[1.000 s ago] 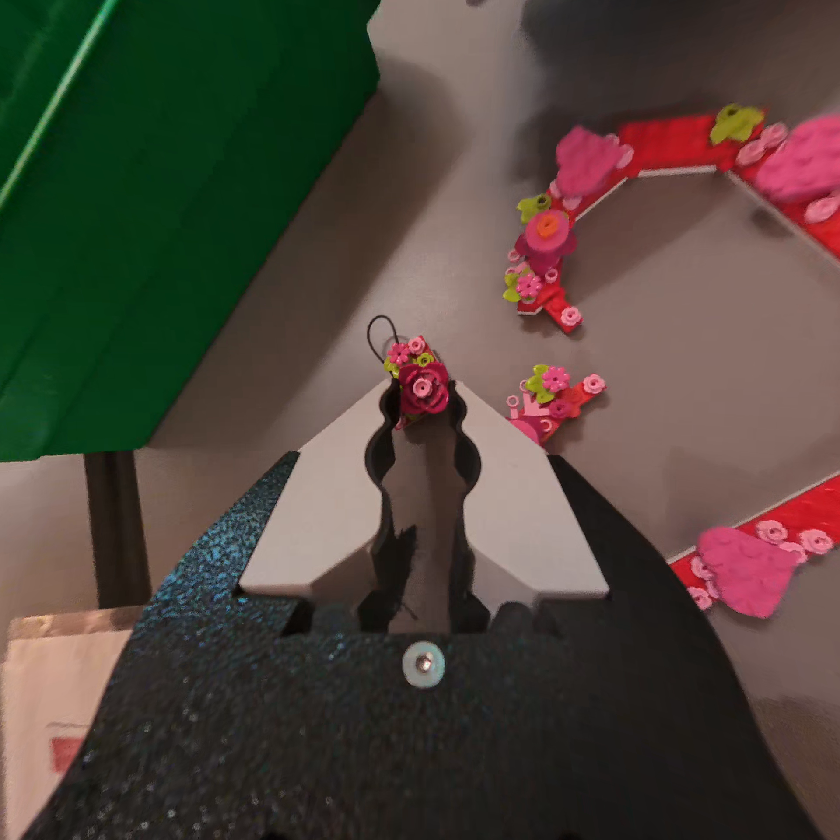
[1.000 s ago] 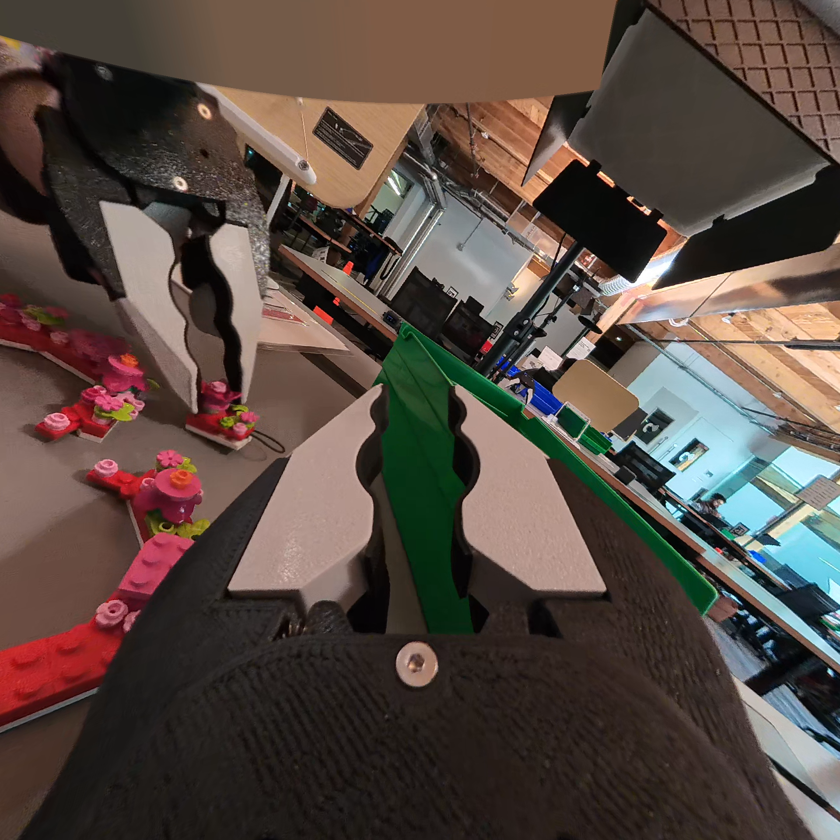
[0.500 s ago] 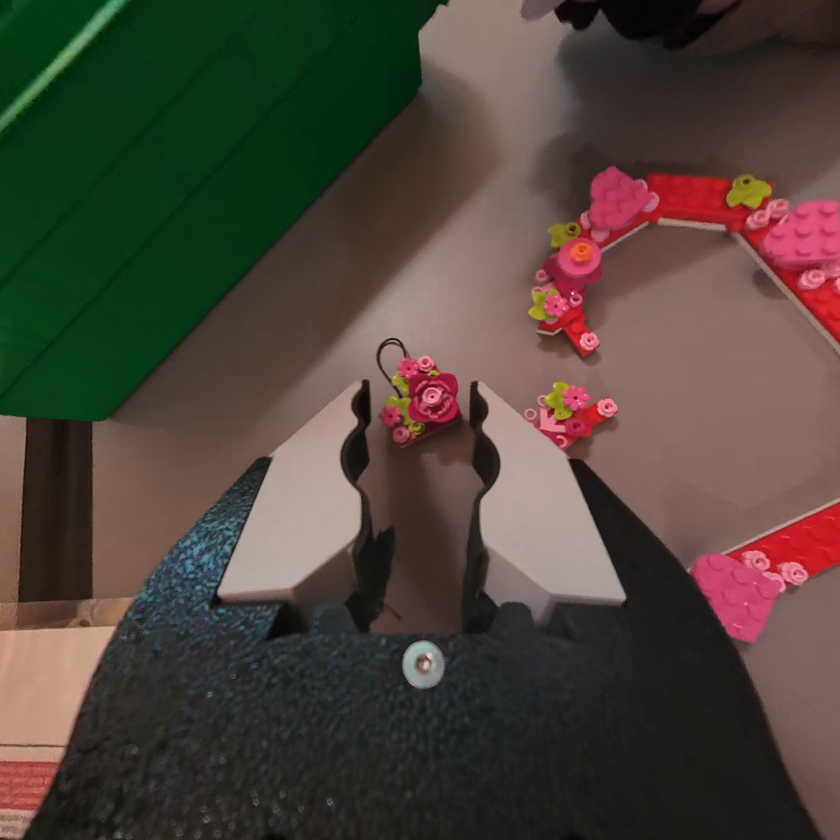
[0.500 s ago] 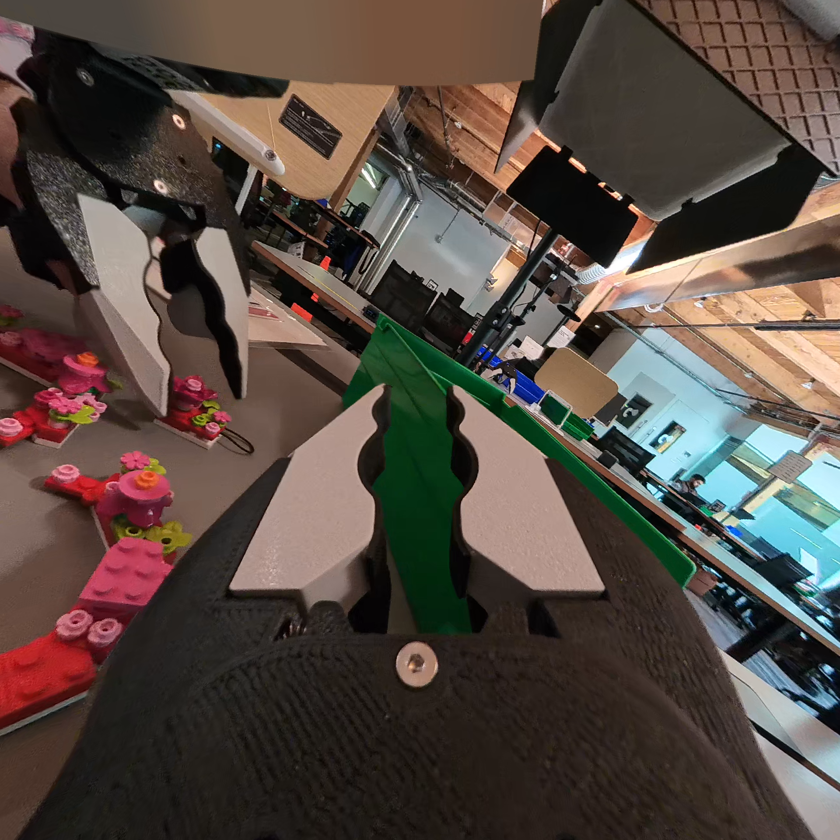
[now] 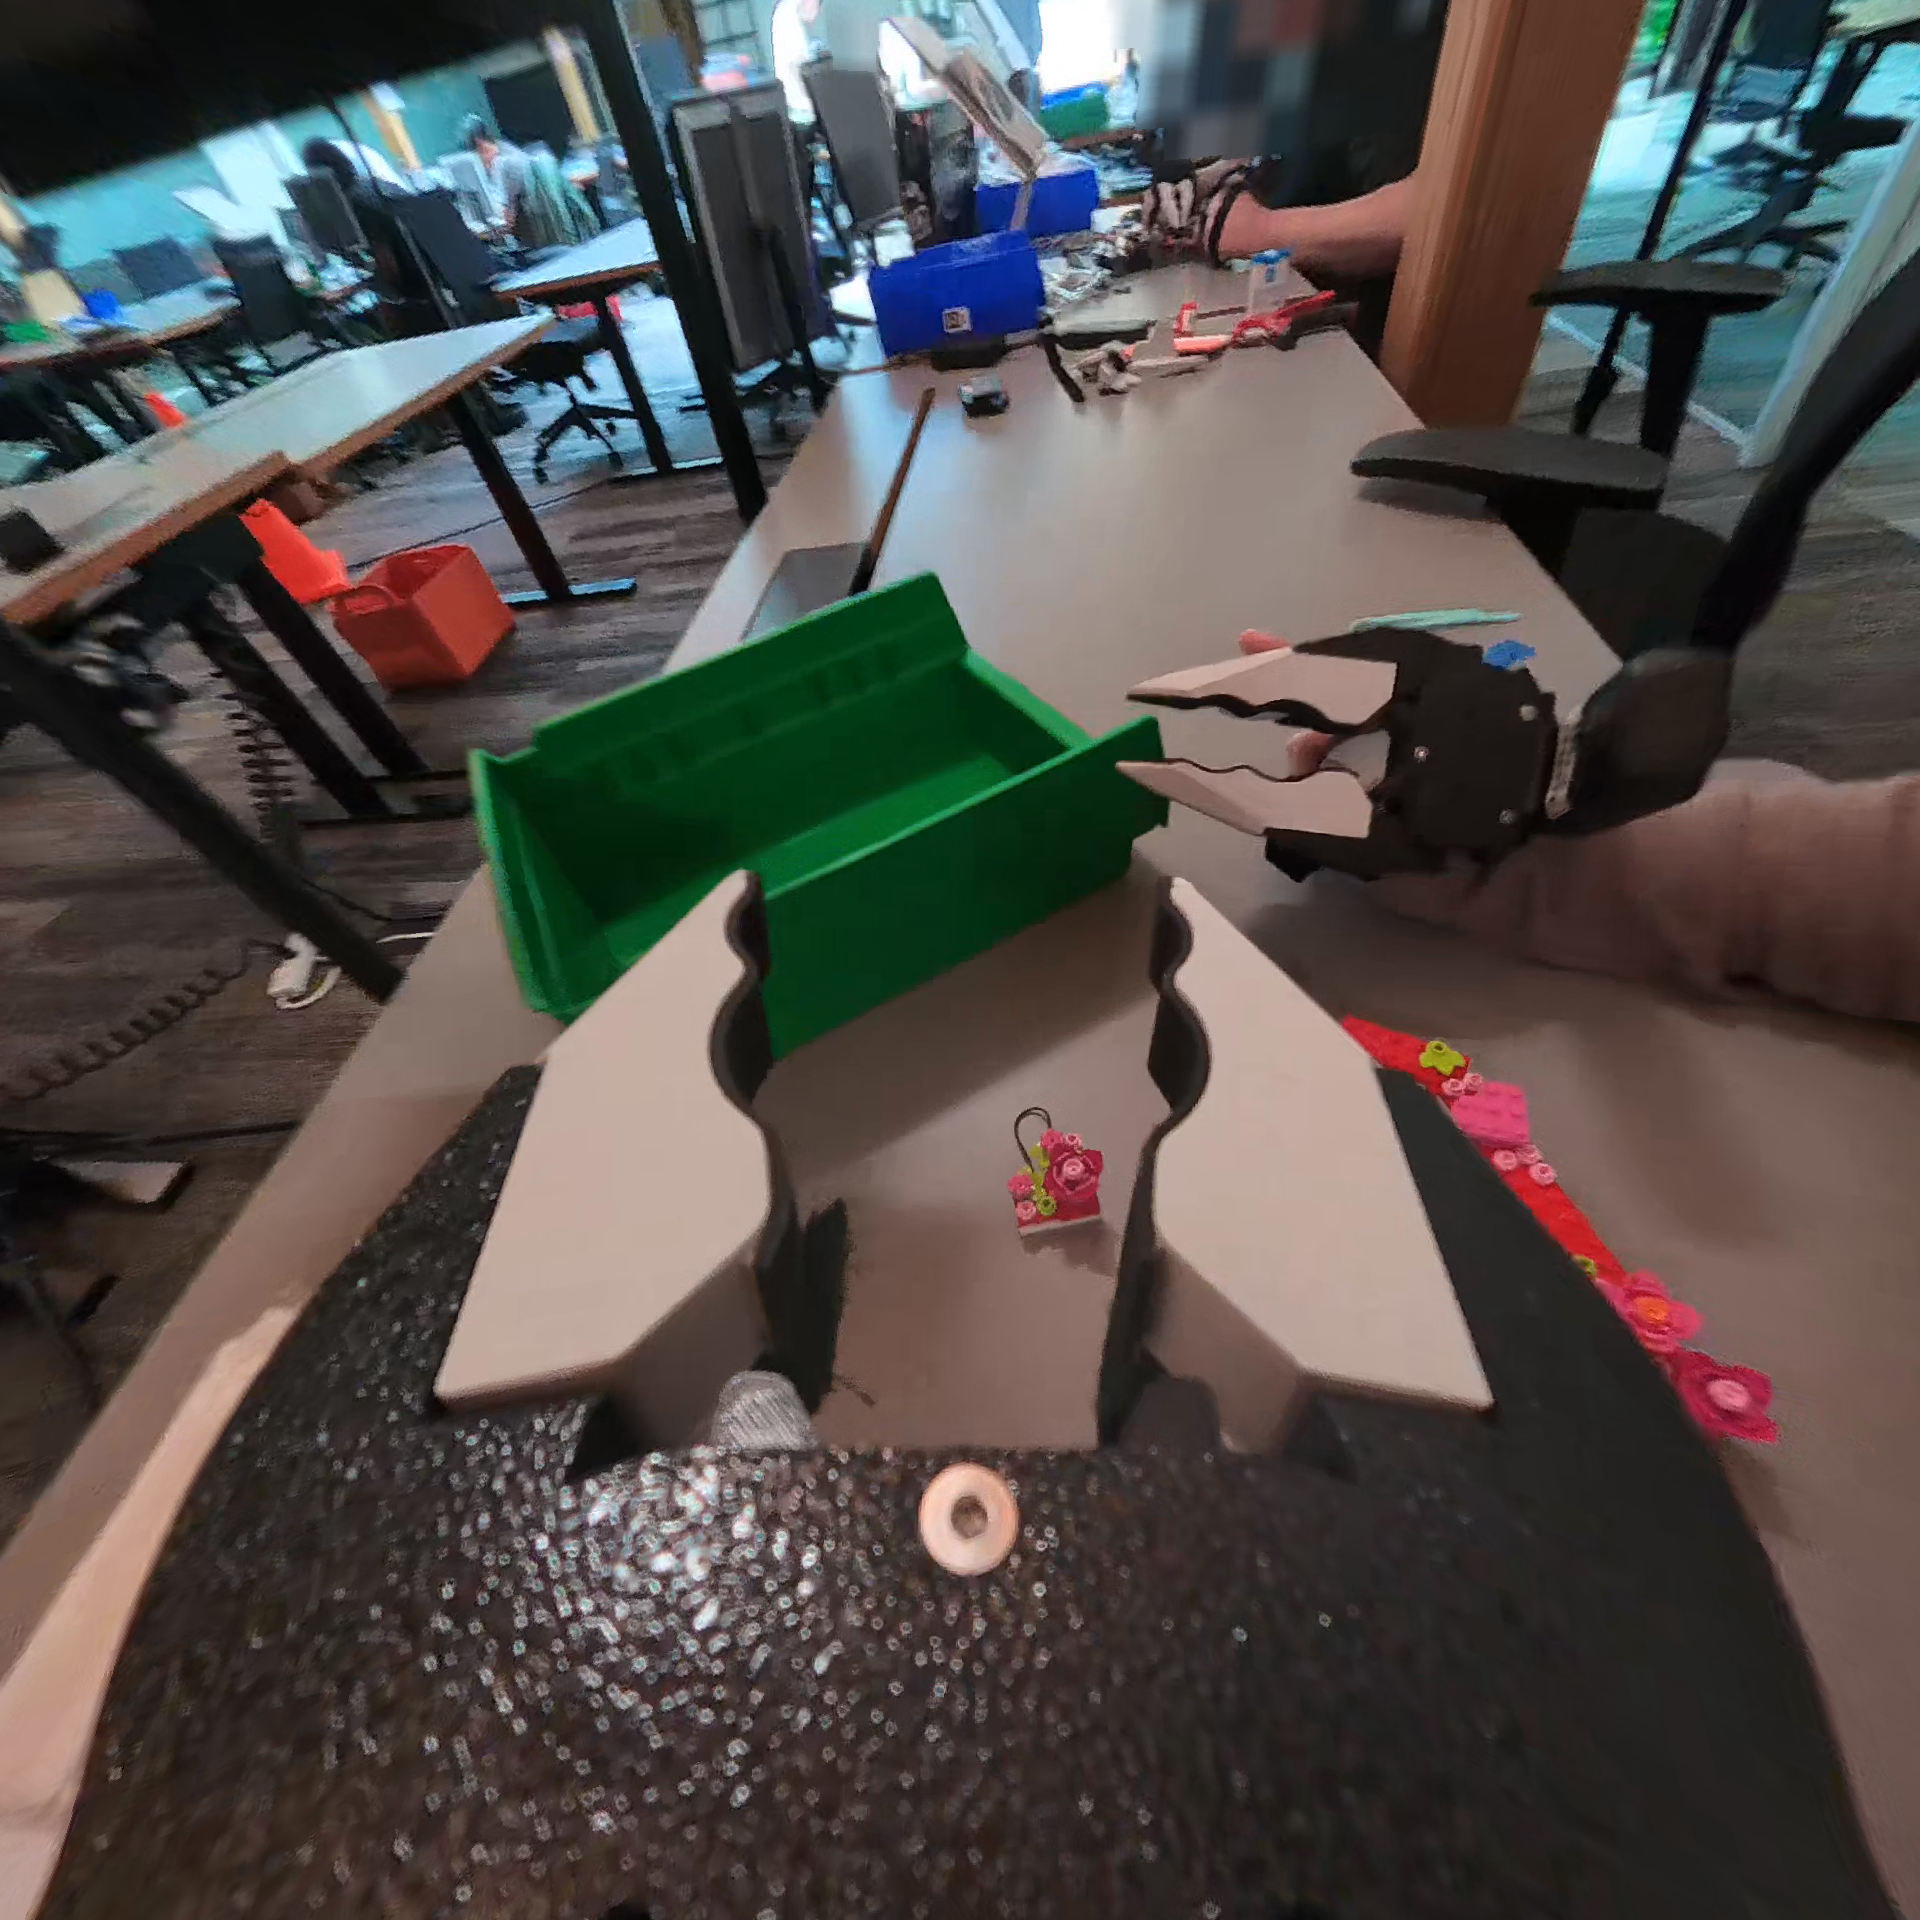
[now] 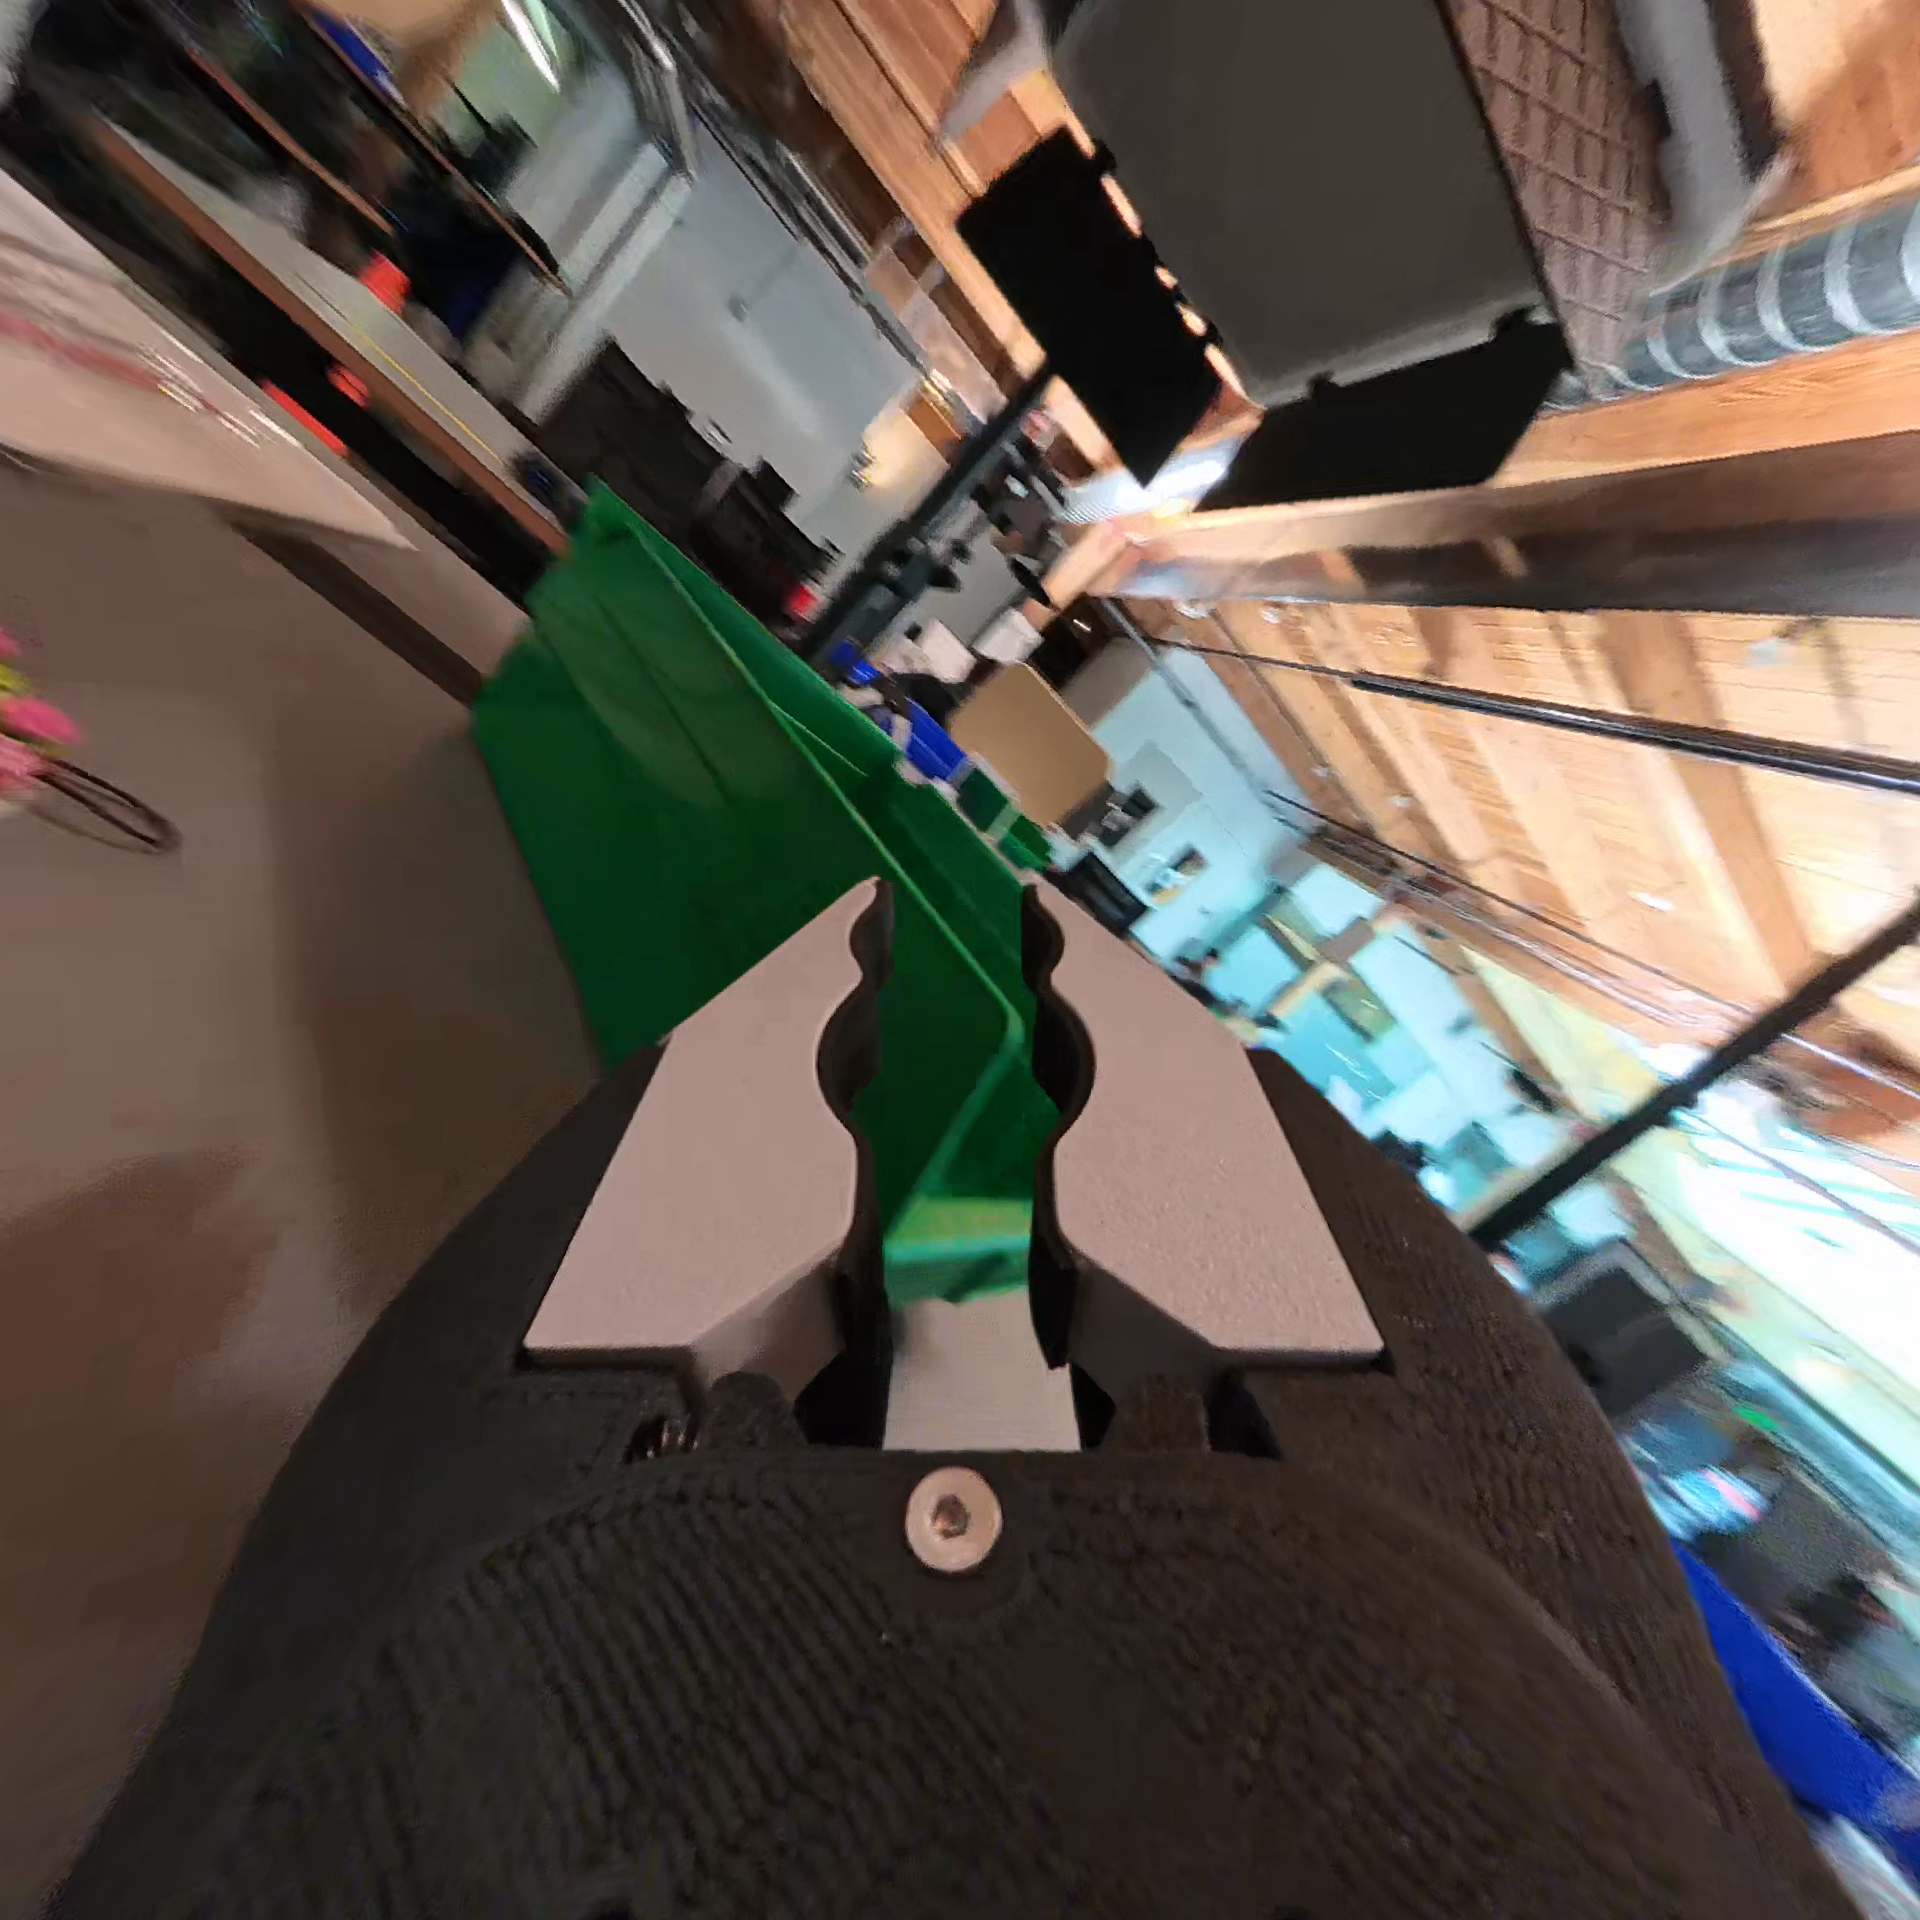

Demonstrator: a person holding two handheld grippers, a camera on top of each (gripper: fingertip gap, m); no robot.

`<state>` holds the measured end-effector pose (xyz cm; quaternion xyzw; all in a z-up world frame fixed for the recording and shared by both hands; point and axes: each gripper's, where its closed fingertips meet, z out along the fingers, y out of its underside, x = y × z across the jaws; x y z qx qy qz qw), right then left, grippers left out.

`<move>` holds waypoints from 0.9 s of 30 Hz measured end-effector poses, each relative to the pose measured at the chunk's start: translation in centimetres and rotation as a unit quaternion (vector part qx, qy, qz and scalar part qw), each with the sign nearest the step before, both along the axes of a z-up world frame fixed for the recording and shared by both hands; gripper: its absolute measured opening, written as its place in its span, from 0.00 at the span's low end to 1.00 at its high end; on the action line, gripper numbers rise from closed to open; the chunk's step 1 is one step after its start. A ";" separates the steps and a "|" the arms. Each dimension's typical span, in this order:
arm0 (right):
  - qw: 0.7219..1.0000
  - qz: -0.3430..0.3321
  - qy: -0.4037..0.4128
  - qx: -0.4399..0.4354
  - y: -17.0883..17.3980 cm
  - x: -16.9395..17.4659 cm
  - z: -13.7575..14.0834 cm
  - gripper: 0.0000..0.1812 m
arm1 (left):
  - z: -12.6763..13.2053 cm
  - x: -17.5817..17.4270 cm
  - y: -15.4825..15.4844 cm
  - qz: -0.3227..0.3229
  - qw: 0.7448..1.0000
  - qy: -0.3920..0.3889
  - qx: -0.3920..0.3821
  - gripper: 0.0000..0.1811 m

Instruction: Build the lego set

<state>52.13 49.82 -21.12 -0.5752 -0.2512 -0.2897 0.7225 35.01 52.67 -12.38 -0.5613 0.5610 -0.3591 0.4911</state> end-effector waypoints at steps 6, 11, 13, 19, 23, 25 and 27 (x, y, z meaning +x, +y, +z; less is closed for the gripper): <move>0.991 -0.094 0.077 0.058 -3.6 5.1 2.0 0.14 | 8.0 -9.3 -4.3 0.078 0.988 -0.135 -0.015 0.39; 0.991 -0.083 0.081 0.063 -5.1 4.6 2.1 0.13 | 7.6 -19.9 -8.5 0.202 0.961 -0.189 0.024 0.36; 0.991 -0.080 0.084 0.061 -5.4 4.4 2.1 0.13 | 6.7 -24.0 -10.6 0.251 0.946 -0.200 0.038 0.36; 0.993 -0.069 0.076 0.051 -6.8 2.8 1.8 0.13 | 2.3 -33.6 -17.2 0.342 0.918 -0.173 0.098 0.26; 0.995 -0.073 0.065 0.036 -8.2 1.4 1.3 0.13 | -0.8 -38.0 -19.2 0.395 0.893 -0.186 0.114 0.27; 0.995 -0.079 0.062 0.030 -8.9 0.5 1.1 0.13 | -2.1 -39.5 -19.5 0.409 0.880 -0.210 0.121 0.27; 0.994 -0.086 0.061 0.025 -9.6 -0.5 1.0 0.13 | -3.5 -40.3 -19.3 0.417 0.874 -0.217 0.124 0.28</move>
